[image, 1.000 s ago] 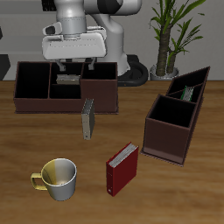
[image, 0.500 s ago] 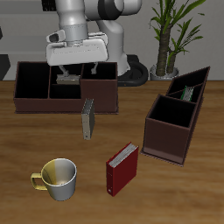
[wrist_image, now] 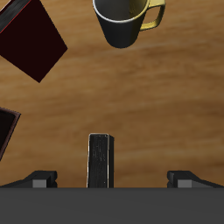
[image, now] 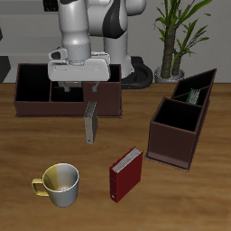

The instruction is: Place the right yellow book into the back desk caddy's back compartment and place the green book into the left desk caddy's back compartment and place the left yellow book into the left desk caddy's left compartment

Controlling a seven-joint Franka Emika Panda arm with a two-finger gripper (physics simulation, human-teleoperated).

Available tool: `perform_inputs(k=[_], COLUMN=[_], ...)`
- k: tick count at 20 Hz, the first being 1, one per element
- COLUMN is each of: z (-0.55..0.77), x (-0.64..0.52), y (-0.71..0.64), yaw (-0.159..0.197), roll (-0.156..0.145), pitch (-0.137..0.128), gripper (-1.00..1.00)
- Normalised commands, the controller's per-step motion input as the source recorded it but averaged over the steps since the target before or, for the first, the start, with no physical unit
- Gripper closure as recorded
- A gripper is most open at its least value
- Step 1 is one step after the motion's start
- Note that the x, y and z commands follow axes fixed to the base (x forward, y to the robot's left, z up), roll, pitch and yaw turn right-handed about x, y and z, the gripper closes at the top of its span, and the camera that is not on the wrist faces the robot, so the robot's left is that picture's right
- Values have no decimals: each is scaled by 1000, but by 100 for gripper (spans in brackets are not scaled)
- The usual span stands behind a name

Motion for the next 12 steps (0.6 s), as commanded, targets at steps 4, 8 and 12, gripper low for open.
perform_inputs(k=[4,8,12], z=[-197,-294,-150], x=[278,-5,-89], y=[-12,211,245], yaw=[-26,4,46], roll=[10,5,30], pitch=[107,18,-12], gripper=[-100,-100,-100])
